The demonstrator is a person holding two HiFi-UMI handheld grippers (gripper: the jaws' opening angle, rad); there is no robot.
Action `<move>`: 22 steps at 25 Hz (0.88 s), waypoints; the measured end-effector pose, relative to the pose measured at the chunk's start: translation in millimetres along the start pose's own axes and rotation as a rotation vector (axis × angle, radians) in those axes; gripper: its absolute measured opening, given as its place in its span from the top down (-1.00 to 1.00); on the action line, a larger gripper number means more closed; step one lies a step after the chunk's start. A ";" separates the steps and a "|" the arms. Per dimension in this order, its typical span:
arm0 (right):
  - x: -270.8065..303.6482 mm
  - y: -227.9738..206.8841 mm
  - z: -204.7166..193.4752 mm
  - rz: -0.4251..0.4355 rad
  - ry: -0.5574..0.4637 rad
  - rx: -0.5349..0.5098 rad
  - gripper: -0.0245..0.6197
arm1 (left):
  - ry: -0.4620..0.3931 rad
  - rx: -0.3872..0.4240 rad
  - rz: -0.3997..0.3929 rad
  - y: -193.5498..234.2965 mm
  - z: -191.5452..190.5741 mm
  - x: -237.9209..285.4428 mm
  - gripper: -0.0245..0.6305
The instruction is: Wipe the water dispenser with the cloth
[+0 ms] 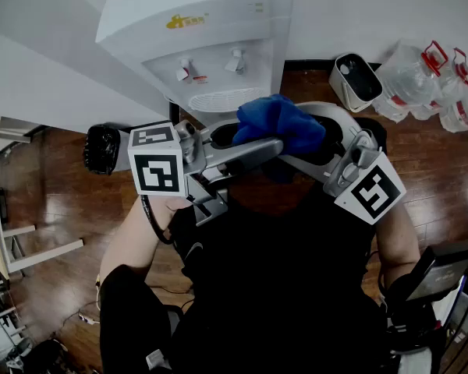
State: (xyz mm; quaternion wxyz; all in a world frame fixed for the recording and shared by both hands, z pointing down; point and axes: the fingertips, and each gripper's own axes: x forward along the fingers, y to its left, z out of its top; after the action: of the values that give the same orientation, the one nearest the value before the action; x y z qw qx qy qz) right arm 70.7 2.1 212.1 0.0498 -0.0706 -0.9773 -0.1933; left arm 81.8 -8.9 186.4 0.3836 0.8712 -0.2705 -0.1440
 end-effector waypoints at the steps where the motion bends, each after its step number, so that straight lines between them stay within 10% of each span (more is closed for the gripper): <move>1: -1.3 -0.9 -1.8 0.001 -0.006 0.047 0.31 | -0.005 0.003 -0.003 1.0 -0.1 -4.2 0.34; 6: -11.0 -27.7 10.8 -0.079 -0.161 0.290 0.42 | -0.058 0.098 0.081 12.0 1.0 -36.7 0.13; 13: -33.5 -119.9 34.6 -0.357 -0.198 0.235 0.41 | -0.285 0.610 0.567 9.2 63.8 -95.8 0.50; 18: -20.2 -185.5 98.7 -0.424 -0.181 0.152 0.41 | -0.363 0.579 0.585 -13.3 67.6 -112.4 0.61; 22: 34.9 -194.4 134.0 -0.266 -0.070 -0.038 0.41 | -0.317 0.574 0.625 -20.0 51.5 -127.8 0.61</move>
State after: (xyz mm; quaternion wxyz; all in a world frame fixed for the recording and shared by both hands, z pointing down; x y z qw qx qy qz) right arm -3.6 -120.1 21.0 -0.0119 0.0522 -0.9754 -0.2139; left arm -38.3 46.2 142.8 0.1056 0.7858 -0.6051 -0.0720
